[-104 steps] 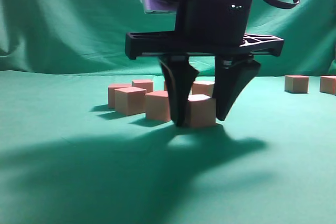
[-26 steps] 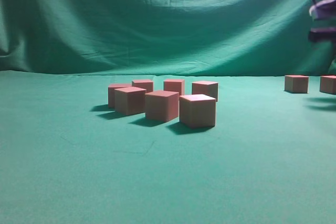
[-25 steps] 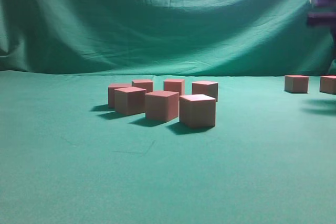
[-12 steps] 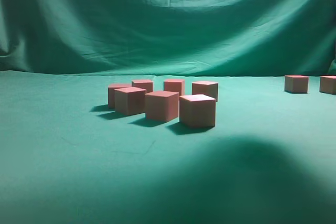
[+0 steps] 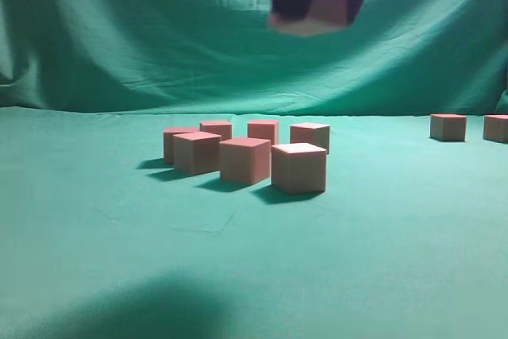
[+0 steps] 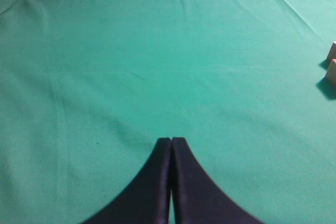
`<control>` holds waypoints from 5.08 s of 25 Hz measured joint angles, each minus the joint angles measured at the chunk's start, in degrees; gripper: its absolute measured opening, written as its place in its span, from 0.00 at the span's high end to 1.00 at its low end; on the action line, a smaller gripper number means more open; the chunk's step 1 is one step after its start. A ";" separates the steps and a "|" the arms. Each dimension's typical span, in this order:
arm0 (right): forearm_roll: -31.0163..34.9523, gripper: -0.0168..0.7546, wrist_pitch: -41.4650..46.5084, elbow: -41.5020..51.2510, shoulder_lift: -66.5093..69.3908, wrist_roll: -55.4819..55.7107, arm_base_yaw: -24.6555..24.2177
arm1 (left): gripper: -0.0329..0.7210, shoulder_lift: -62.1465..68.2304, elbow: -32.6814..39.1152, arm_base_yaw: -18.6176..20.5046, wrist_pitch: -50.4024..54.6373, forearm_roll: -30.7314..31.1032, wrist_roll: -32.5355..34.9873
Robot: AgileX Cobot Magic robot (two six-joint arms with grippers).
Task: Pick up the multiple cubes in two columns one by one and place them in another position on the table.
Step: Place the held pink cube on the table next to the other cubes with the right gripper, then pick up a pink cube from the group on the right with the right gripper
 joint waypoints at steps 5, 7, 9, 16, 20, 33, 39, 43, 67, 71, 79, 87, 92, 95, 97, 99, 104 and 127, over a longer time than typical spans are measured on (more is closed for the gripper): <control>-0.12 0.64 -7.55 6.14 0.00 -3.31 4.59 | 0.96 0.00 0.00 0.00 0.00 0.00 0.00; -0.46 0.64 -9.27 7.81 0.00 -3.62 4.67 | 0.96 0.00 0.00 0.00 0.00 0.00 0.00; -1.27 0.64 -12.28 9.79 0.00 -3.62 4.67 | 0.96 0.00 0.00 0.00 0.00 0.00 0.00; -7.18 0.64 -18.46 14.19 2.46 -5.21 4.71 | 0.96 0.00 0.00 0.00 0.00 0.00 0.00; -9.69 0.64 -20.18 14.19 5.74 -5.21 4.71 | 0.96 0.00 0.00 0.00 0.00 0.00 0.00; -14.96 0.64 -25.16 14.33 9.65 1.54 4.49 | 0.96 0.00 0.00 0.00 0.00 0.00 0.00; -16.35 0.64 -25.76 14.33 9.91 3.09 4.49 | 0.96 0.00 0.00 0.00 0.00 0.00 0.00; -16.38 0.64 -25.76 14.33 9.95 3.79 4.49 | 0.96 0.00 0.00 0.00 0.00 0.00 0.00; -15.99 0.11 -11.69 8.47 2.35 5.55 4.49 | 0.96 0.00 0.00 0.00 0.00 0.00 0.00; -22.01 0.17 -3.20 4.36 -4.21 6.08 4.49 | 0.96 0.00 0.00 0.00 0.00 0.00 0.00; -41.54 0.23 9.17 0.30 -14.82 18.58 -9.81 | 0.96 0.00 0.00 0.00 0.00 0.00 0.00; -19.38 0.30 2.19 -0.37 -12.95 11.07 -30.52 | 0.96 0.00 0.00 0.00 0.00 0.00 0.00; -8.77 0.30 0.72 -4.68 -2.74 3.83 -37.82 | 0.96 0.00 0.00 0.00 0.00 0.00 0.00; -7.03 0.30 0.72 -9.96 4.64 2.10 -39.29 | 0.96 0.00 0.00 0.00 0.00 0.00 0.00; -6.93 0.30 0.72 -14.06 9.71 1.44 -39.52 | 0.96 0.00 0.00 0.00 0.00 0.00 0.00; -6.68 0.30 0.72 -17.65 14.14 0.73 -39.51 | 0.96 0.00 0.00 0.00 0.00 0.00 0.00; -5.51 0.30 -0.09 -26.80 25.12 -0.16 -39.51 | 0.96 0.00 0.00 0.00 0.00 0.00 0.00; -6.79 0.66 -4.02 -38.62 39.43 -2.52 -39.51 | 0.96 0.00 0.00 0.00 0.00 0.00 0.00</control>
